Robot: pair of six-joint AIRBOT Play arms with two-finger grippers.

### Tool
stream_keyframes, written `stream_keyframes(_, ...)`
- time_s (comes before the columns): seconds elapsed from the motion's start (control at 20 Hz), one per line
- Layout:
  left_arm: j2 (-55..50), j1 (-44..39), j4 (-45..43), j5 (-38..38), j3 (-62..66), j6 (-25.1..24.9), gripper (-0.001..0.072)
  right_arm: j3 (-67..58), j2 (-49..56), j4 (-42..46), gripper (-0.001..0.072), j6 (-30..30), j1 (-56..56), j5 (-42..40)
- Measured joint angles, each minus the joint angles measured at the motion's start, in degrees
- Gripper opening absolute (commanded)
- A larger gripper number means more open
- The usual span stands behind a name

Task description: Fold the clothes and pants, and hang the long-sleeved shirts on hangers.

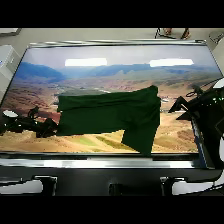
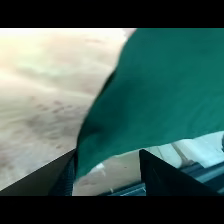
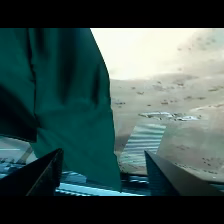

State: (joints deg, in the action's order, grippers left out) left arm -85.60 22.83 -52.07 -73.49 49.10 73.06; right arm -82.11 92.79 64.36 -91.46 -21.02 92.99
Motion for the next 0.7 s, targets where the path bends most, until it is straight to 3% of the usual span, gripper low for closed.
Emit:
stream_keyframes(0.05,-0.28,-0.66,0.39,0.31,-0.13,0.02,0.0348,0.02,0.00,-0.13,0.0570,0.02,0.00,0.00)
stream_keyframes(0.15,-0.72,-1.95,-0.13,1.68,-0.31,-0.02,0.0057,0.20,0.00,-0.13,0.0570,0.20,0.00,-0.15)
stream_keyframes(0.2,-0.83,-2.47,-0.48,2.40,-0.35,-0.02,0.0024,0.55,0.00,-0.15,0.0570,0.22,0.02,-0.55)
stream_keyframes(0.7,2.56,-3.96,0.02,1.49,-0.39,-2.14,0.0024,11.37,2.05,-1.68,0.0537,3.43,5.90,-12.20)
